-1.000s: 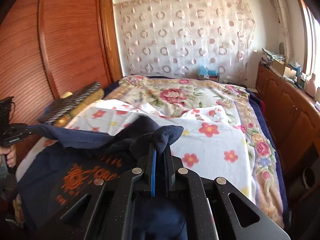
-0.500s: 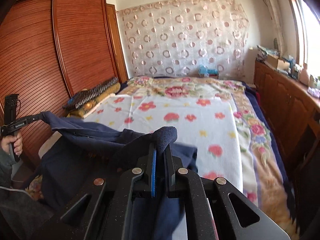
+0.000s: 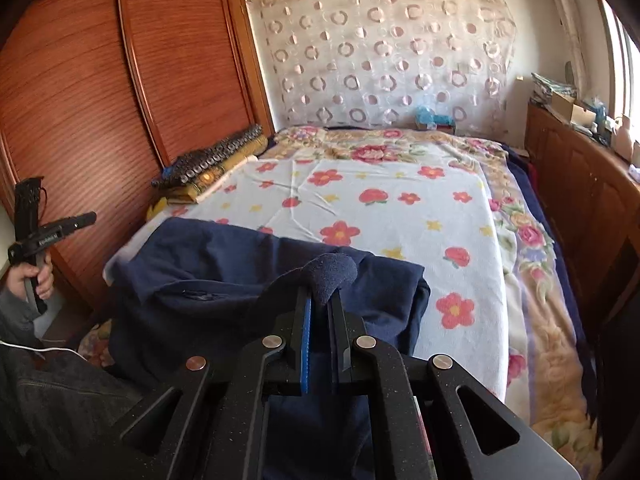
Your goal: Fold small clothes
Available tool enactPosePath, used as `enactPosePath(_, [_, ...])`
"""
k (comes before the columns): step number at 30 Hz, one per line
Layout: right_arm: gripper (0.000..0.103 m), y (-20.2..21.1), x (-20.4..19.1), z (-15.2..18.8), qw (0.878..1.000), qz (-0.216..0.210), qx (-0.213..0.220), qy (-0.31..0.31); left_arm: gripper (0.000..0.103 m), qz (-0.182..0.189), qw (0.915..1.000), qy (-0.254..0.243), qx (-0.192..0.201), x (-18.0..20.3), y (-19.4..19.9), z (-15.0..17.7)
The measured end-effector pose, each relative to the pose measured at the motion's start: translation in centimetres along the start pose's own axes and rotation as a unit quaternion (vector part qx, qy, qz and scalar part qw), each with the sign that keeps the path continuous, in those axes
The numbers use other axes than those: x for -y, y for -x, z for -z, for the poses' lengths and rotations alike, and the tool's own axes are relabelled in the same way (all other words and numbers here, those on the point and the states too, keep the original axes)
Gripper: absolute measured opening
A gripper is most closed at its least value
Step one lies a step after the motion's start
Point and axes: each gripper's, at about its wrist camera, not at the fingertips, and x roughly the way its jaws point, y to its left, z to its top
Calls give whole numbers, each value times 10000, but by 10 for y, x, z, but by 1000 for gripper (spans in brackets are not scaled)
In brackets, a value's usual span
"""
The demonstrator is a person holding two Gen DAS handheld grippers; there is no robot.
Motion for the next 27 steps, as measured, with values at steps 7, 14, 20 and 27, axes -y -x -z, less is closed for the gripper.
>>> enactPosePath(7, [8, 15, -8, -4, 9998, 177, -91, 64, 34, -33, 9994, -137, -303, -5, -37, -5])
enactPosePath(14, [9, 33, -4, -3, 9988, 464, -36, 178, 39, -219, 9963, -394, -727, -1, -96, -15])
enactPosePath(20, [40, 12, 11, -4, 9977, 663, 69, 141, 39, -219, 9918, -228, -1235, -18, -143, -13])
enactPosePath(27, [40, -57, 13, -7, 9975, 555, -399, 193, 39, -241, 9887, -219, -1465, -23, -161, -7])
